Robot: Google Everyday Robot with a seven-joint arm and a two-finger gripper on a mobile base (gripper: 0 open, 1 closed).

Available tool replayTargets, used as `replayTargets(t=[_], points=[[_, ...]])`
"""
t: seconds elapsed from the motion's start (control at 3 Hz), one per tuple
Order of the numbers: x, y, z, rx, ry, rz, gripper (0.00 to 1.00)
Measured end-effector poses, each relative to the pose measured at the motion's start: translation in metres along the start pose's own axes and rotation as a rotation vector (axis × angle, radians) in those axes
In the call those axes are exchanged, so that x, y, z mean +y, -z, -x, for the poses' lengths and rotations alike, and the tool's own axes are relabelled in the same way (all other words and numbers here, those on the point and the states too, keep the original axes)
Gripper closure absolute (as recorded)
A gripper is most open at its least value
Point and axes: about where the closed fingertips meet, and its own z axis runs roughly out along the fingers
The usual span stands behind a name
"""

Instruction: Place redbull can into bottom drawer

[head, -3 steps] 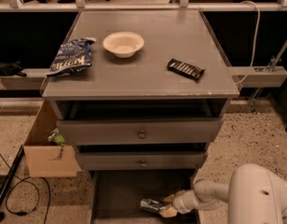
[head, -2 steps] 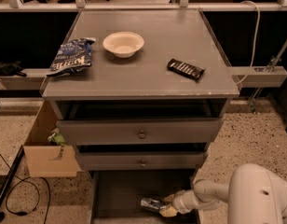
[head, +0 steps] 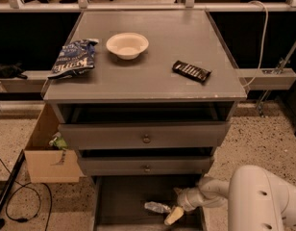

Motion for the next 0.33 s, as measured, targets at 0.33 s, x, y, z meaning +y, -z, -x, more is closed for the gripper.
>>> replayTargets(t=[0.33], points=[[0.0, 0.0, 0.0, 0.0, 0.0, 0.0, 0.0]])
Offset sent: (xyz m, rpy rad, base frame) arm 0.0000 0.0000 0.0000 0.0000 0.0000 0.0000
